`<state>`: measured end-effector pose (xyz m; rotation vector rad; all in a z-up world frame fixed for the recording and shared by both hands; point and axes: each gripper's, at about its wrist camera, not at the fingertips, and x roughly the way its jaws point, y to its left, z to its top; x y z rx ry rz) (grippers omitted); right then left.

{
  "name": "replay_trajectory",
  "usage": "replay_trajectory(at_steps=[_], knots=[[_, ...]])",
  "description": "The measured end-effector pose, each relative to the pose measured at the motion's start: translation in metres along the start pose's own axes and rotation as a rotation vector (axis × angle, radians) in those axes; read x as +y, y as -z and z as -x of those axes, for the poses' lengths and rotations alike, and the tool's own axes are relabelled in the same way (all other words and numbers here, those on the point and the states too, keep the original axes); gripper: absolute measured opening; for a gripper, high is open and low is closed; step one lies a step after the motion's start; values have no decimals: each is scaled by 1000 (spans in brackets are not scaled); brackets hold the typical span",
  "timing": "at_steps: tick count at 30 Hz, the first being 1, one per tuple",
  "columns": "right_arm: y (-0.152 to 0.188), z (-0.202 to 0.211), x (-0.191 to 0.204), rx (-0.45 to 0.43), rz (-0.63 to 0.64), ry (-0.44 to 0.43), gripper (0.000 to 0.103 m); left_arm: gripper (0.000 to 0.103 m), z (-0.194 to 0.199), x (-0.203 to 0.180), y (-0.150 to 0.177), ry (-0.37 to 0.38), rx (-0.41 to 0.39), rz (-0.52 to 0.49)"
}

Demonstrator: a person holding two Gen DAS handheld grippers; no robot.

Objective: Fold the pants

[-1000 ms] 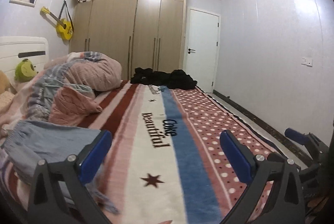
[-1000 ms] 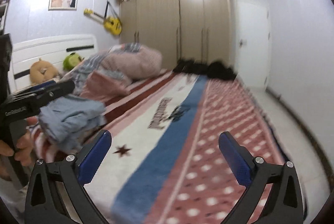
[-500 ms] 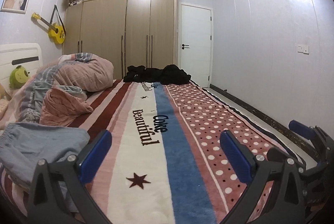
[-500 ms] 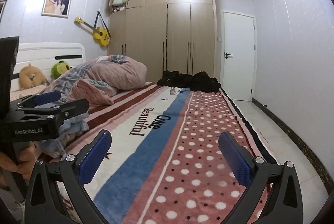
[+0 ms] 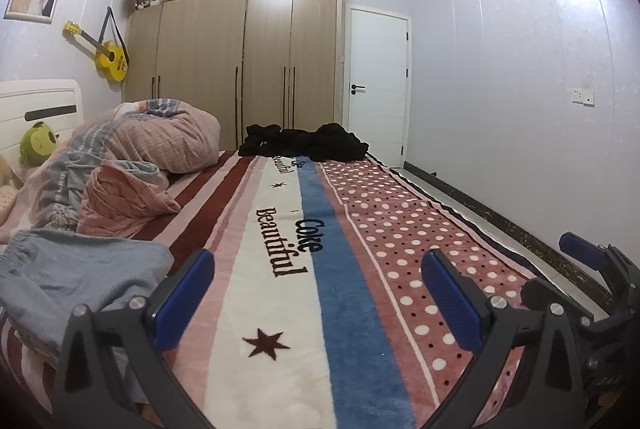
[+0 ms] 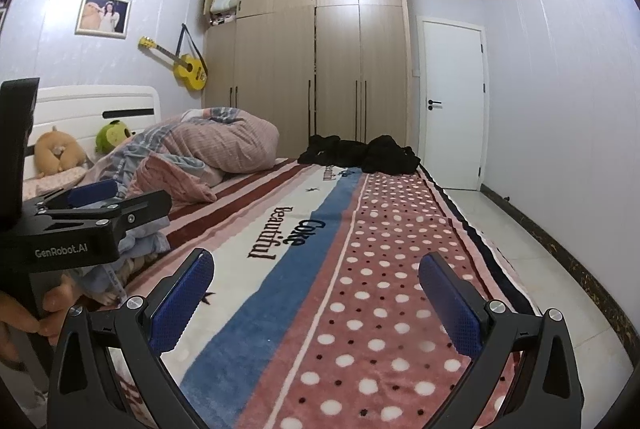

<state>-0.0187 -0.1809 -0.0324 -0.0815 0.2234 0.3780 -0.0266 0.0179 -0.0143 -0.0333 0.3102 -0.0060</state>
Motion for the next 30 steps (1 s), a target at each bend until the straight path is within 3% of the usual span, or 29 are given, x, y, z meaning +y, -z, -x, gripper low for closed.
replay_trajectory(at_steps=[30], knots=[[-2,8,-13,-14,-59,14,102,102,3,-1,-1,-11,-11,-8]])
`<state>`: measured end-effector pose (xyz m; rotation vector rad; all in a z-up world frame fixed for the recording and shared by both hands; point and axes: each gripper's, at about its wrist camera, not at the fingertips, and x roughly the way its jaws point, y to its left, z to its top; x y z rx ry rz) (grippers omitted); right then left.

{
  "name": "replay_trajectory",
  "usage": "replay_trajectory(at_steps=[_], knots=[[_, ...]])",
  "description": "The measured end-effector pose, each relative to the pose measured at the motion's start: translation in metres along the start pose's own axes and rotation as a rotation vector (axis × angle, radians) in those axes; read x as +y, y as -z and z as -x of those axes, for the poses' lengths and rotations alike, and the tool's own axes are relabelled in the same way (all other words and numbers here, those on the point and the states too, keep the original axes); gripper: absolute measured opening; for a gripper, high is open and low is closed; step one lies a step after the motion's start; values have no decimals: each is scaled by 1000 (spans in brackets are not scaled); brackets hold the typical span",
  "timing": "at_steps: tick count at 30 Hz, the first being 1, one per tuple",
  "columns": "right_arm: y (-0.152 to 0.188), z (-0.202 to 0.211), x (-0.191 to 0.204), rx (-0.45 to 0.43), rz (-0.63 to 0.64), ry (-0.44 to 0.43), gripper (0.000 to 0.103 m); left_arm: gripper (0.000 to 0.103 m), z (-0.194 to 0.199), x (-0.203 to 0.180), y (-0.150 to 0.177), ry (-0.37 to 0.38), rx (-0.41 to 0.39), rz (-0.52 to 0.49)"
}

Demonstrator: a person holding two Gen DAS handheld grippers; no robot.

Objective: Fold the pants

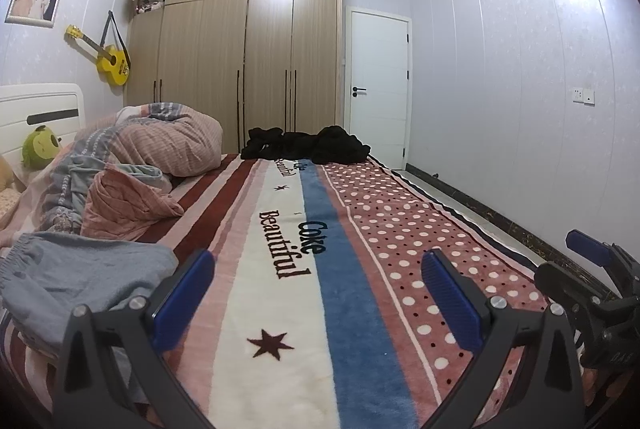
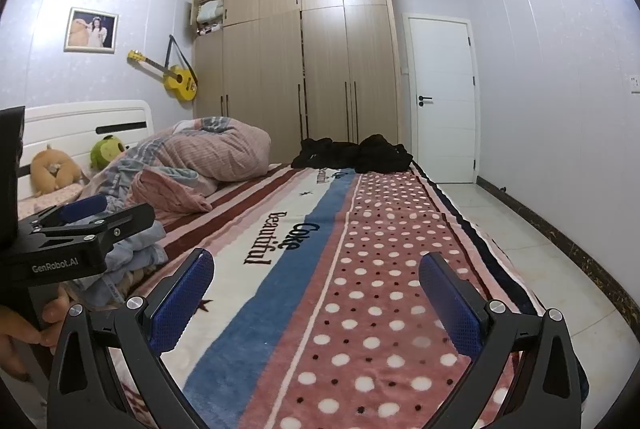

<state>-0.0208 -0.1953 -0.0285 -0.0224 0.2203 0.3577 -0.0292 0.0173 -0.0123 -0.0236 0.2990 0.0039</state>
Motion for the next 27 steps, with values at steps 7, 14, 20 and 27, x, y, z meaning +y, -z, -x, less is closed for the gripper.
replay_trajectory(at_steps=[7,14,20,27], knots=[[1,0,-1,2,-12,5,102,102,1,0,0,-5,-1,-2],[1,0,-2,2,-10,5,102,102,1,0,1,-4,1,-3],[1,0,-4,2,-13,4,102,102,1,0,1,-4,1,-2],[1,-1,-4,3,-13,4,102,102,1,-1,1,-5,1,-3]])
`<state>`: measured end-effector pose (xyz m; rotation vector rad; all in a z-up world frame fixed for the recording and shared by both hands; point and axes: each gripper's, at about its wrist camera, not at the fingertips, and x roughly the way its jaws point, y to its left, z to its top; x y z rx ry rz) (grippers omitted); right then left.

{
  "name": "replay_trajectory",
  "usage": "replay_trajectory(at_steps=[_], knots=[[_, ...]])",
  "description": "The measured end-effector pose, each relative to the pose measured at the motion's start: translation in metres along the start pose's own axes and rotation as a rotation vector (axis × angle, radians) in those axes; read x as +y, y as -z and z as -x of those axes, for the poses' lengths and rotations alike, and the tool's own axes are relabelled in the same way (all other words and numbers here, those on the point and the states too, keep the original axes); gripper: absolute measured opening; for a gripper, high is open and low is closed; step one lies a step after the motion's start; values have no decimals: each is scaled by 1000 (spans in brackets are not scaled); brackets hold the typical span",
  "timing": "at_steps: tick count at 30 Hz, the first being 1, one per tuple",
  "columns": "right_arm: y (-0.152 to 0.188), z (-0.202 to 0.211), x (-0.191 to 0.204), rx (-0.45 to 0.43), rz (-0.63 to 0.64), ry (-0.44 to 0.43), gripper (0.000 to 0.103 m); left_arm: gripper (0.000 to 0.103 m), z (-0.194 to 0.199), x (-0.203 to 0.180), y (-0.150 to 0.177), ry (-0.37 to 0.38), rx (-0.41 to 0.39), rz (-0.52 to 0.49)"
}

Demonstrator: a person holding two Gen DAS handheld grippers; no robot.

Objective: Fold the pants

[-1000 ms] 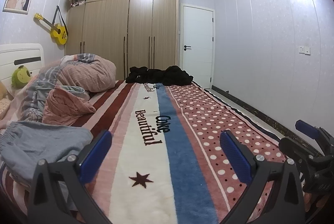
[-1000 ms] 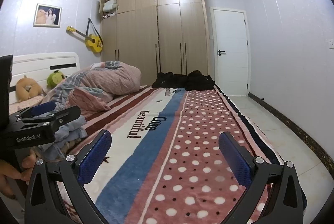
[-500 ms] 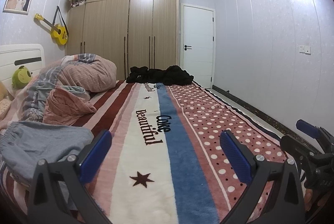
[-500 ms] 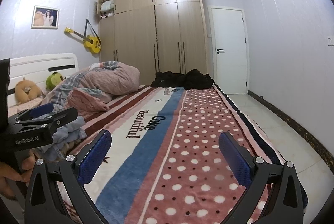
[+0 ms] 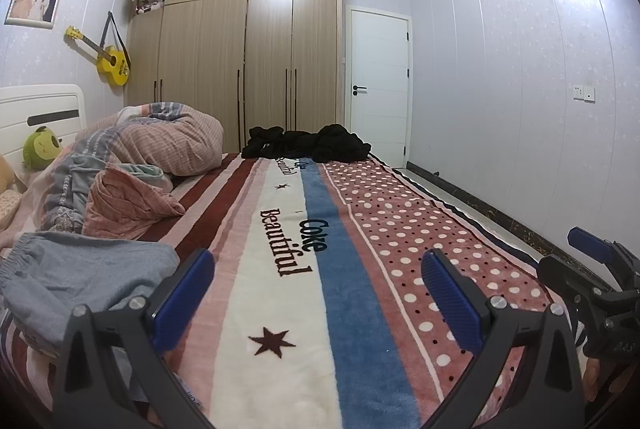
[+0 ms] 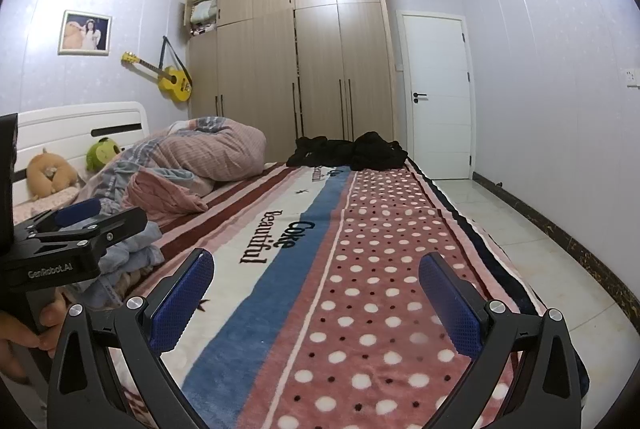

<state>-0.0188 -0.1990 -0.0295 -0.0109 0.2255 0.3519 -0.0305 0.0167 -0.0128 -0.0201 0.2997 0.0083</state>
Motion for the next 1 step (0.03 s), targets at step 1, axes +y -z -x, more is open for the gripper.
replay_trajectory(at_steps=[1], knots=[[0,0,0,0,-1,0,102,102,0,0,0,-1,0,0]])
